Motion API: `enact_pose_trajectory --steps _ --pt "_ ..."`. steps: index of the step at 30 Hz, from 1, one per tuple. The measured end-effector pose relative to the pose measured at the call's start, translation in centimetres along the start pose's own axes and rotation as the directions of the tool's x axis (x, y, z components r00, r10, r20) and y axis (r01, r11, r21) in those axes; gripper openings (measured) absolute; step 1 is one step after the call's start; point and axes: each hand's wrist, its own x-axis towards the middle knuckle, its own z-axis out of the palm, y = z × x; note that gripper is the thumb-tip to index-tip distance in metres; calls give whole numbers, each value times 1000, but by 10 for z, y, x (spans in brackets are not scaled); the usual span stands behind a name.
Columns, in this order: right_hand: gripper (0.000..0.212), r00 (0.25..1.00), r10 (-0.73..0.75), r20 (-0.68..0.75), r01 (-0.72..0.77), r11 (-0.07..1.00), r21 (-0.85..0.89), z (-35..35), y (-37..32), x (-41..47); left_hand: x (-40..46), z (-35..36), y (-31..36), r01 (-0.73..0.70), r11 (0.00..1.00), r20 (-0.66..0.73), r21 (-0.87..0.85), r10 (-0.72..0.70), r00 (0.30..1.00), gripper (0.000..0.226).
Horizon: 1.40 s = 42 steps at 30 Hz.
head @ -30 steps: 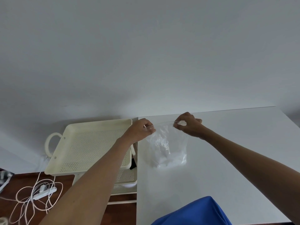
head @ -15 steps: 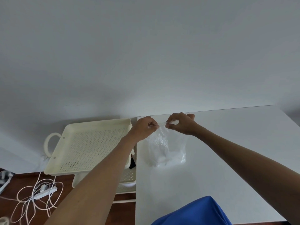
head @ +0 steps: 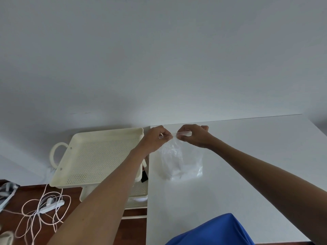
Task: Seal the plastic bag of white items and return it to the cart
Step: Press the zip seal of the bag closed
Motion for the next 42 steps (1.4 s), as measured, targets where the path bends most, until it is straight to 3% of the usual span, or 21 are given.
enact_pose_trajectory --steps 6,14,20,23,34,42 --pt "10 999 -7 -45 8 1000 24 0 0 2 -2 2 6 -8 1000 10 -6 8 1000 15" --pt "25 998 38 -44 -35 997 72 -12 5 0 -3 -1 12 -25 998 -1 50 25 1000 15" --pt "21 995 81 -62 -75 993 95 -16 6 -4 0 2 19 -20 994 -29 104 23 999 17" --pt "12 996 80 -30 -77 994 72 -19 5 -5 2 2 21 -21 987 -46 158 28 999 15" --pt "33 985 133 -109 -141 988 -64 -3 -2 -11 0 2 16 -37 980 -77 194 53 996 17" --pt "42 985 67 -162 -98 976 -195 -3 8 -14 0 6 21 -27 978 -80 209 45 996 17"
